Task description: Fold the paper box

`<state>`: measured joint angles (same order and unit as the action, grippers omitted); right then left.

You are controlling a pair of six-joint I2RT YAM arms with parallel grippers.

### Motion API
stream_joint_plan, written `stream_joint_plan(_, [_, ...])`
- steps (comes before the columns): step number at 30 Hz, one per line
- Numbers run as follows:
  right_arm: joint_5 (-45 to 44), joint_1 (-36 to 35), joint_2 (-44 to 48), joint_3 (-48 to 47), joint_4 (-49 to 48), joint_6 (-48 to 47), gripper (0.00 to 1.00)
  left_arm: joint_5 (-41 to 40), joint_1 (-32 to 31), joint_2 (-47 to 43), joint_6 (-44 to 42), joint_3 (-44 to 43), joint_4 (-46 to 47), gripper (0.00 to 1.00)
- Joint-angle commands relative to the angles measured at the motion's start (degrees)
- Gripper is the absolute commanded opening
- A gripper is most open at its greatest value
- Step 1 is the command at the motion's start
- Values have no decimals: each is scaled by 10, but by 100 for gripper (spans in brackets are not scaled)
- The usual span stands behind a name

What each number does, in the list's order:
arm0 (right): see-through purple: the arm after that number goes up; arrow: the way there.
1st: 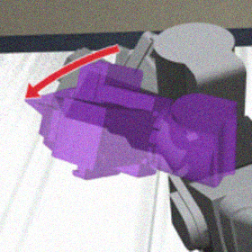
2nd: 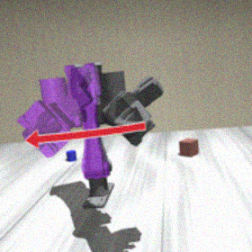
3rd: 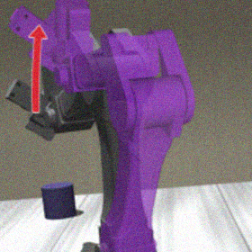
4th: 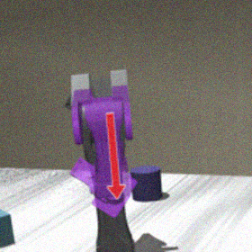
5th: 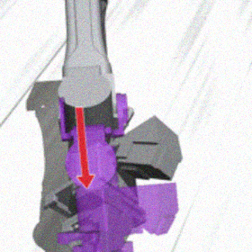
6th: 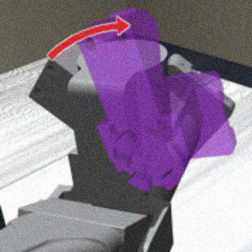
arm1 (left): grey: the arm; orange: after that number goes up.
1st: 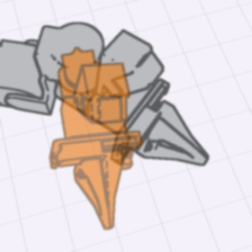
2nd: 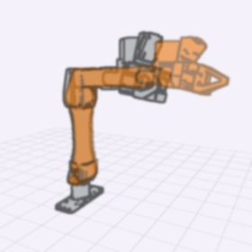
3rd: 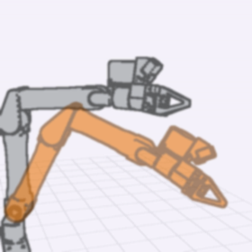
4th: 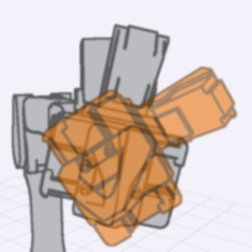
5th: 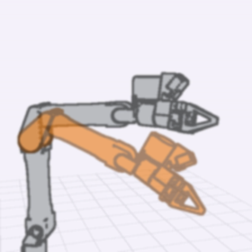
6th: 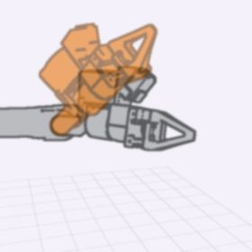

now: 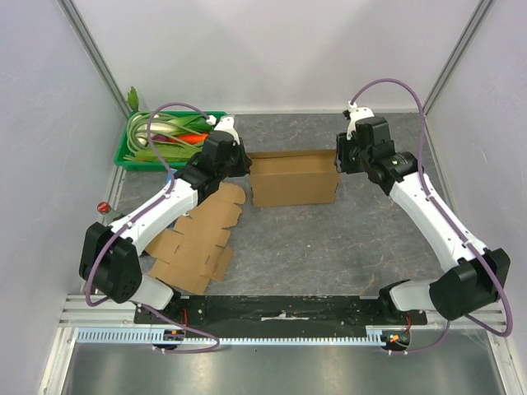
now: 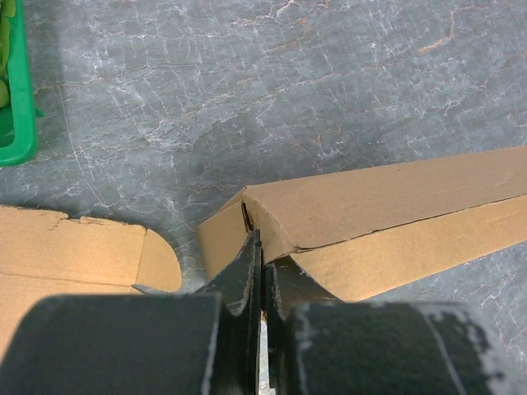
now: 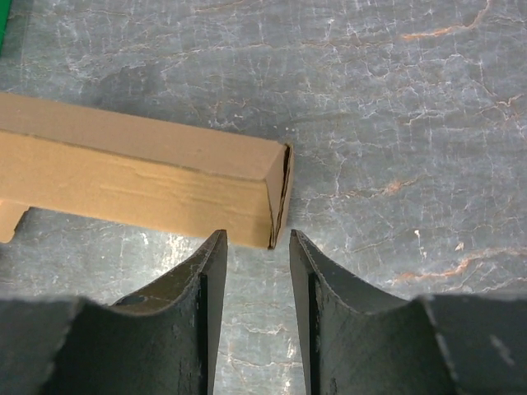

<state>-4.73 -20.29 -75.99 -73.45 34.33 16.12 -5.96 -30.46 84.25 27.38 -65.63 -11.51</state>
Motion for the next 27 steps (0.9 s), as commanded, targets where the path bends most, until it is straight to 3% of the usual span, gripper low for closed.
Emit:
stream_joint_plan(1, [17,10,-41,-46,-4,-27,43,-16,1,35,-24,22,-102,2])
stream_joint_plan(5, [5,10,-53,-55,-6,-37,34,-18,-1,34,-27,22,-104,2])
stream_joint_plan(15, [-10,11,-58,-57,-28,-57,24,-26,-10,37,-31,20,-104,2])
stream_joint_plan(19, [-8,11,-53,-48,-29,-58,6,-33,-11,36,-29,22,-104,2])
stream_joint_plan(22, [-7,11,-34,-7,-49,-47,0,-44,-14,33,-22,31,-100,2])
stream_joint_plan(27, [-12,10,44,132,-164,-38,0,-53,-26,11,-5,76,-52,2])
